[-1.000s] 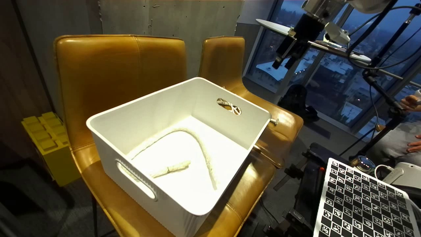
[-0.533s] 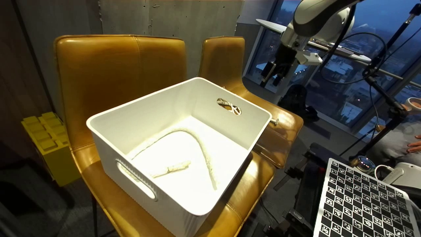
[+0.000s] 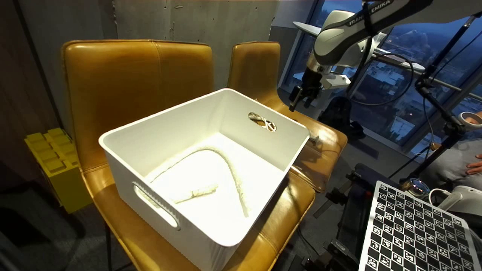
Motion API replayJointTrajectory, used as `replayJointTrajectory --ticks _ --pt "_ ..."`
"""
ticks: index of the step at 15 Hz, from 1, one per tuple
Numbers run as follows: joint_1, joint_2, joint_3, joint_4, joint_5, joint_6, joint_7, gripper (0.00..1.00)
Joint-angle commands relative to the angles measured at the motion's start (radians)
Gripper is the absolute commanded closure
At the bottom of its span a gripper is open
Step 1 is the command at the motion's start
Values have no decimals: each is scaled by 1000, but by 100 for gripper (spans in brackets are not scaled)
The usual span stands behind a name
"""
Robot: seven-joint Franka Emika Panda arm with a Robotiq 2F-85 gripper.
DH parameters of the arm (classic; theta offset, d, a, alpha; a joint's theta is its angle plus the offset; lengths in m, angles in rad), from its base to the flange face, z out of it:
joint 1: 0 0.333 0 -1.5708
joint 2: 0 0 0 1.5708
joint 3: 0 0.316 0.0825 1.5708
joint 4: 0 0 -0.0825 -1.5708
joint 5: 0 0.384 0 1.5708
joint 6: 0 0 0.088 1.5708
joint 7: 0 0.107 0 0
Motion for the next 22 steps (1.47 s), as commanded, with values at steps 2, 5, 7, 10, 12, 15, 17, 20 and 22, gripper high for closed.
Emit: replayJointTrajectory --ticks 2,5,7,10,12,15,17,20,22 --pt "-15 92 -2 155 -32 -82 43 0" --pt "-17 134 -5 205 -43 -99 61 0" --pt "-18 172 -8 245 -47 -110 74 0" --pt "-13 227 -13 296 -52 -116 102 0" --pt "-11 267 -17 328 -56 -117 118 0" --pt "-12 315 -23 370 -66 -126 141 0" --pt "-13 342 -28 398 -71 -133 153 7" --pt "-15 376 -35 441 -78 -153 171 32" --pt "-17 395 -40 468 -80 -164 179 47"
